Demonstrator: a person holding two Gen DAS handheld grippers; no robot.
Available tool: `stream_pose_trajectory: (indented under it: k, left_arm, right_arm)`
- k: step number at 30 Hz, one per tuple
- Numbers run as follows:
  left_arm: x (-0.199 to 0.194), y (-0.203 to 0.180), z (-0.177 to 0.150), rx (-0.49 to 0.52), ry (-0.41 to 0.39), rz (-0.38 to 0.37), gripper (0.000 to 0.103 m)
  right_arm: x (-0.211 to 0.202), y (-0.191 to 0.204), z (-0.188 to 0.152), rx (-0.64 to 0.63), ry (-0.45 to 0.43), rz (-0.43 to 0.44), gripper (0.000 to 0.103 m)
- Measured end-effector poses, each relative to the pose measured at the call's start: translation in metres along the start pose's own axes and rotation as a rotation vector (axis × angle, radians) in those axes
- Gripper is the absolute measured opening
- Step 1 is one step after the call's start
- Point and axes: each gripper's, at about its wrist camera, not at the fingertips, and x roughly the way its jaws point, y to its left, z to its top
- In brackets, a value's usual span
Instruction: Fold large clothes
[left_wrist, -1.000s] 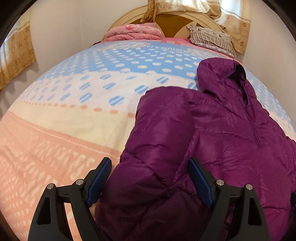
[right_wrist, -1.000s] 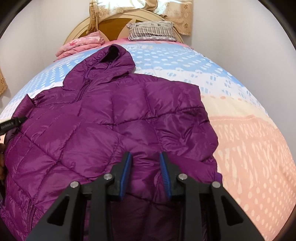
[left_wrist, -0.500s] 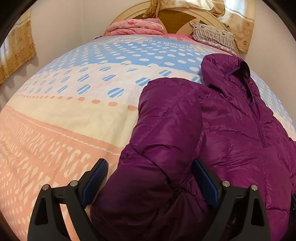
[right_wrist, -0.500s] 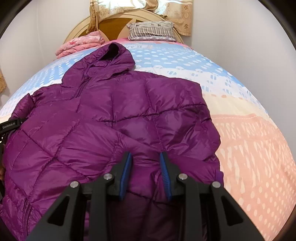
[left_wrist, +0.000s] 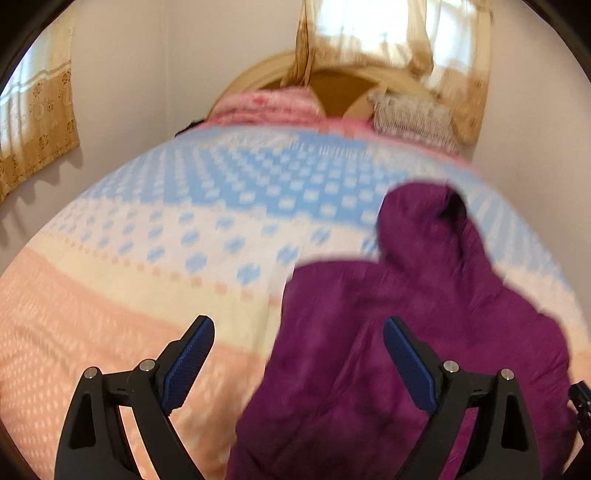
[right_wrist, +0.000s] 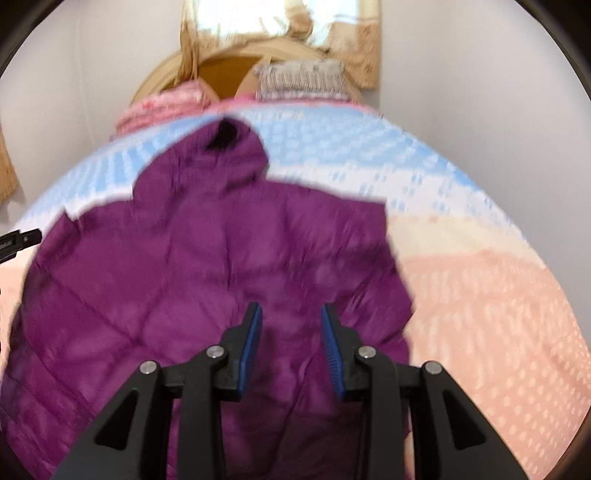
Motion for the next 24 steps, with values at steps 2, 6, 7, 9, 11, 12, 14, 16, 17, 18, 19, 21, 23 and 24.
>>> stream_pose_trajectory:
  k: [2, 6, 7, 9, 11, 12, 14, 16, 17, 18, 19, 21, 23, 24]
  left_arm:
    - [0.006, -0.003, 0.013, -0.029, 0.008, -0.031, 0.093]
    - [0.037, -0.025, 0.002, -0.01, 0.093, -0.058, 0.093]
    - [0.043, -0.028, -0.003, 0.0, 0.113, -0.059, 0.093]
    - [0.057, -0.038, -0.015, 0.028, 0.139, -0.051, 0.093]
    - [0.069, -0.044, -0.024, 0.053, 0.154, -0.039, 0.093]
    - [0.078, -0.045, -0.029, 0.069, 0.168, -0.032, 0.093]
    - [0.089, -0.041, -0.035, 0.074, 0.186, -0.008, 0.093]
    - [0.095, -0.033, -0.04, 0.043, 0.19, -0.034, 0.096]
    - [0.095, -0.032, -0.04, 0.039, 0.189, -0.036, 0.097]
    - [0.094, -0.032, -0.04, 0.043, 0.188, -0.034, 0.097]
    - [0.094, -0.034, -0.041, 0.051, 0.186, -0.028, 0.098]
    - [0.095, -0.037, -0.042, 0.067, 0.186, -0.015, 0.098]
    - [0.09, -0.037, -0.04, 0.083, 0.202, 0.001, 0.098]
    - [0.085, -0.036, -0.037, 0.092, 0.21, 0.021, 0.098]
  right_arm:
    - [0.003, -0.006, 0.015, 0.044, -0.004, -0.006, 0.035]
    - [0.027, -0.006, 0.03, 0.057, 0.013, -0.037, 0.035]
    - [0.037, -0.006, 0.032, 0.063, 0.029, -0.037, 0.035]
    - [0.051, -0.004, 0.034, 0.056, 0.043, -0.047, 0.035]
    - [0.062, -0.004, 0.035, 0.04, 0.048, -0.055, 0.035]
    - [0.063, -0.006, 0.033, 0.039, 0.055, -0.053, 0.035]
    - [0.074, -0.008, 0.027, 0.033, 0.086, -0.057, 0.035]
    - [0.084, -0.01, 0.02, 0.03, 0.109, -0.054, 0.035]
    - [0.086, -0.009, 0.017, 0.027, 0.111, -0.053, 0.035]
    - [0.088, -0.009, 0.016, 0.023, 0.112, -0.053, 0.035]
    - [0.089, -0.008, 0.015, 0.019, 0.113, -0.056, 0.035]
    - [0.091, -0.007, 0.014, 0.011, 0.119, -0.059, 0.036]
    - [0.091, -0.008, 0.015, 0.013, 0.125, -0.051, 0.036]
    - [0.091, -0.008, 0.016, 0.014, 0.131, -0.044, 0.036]
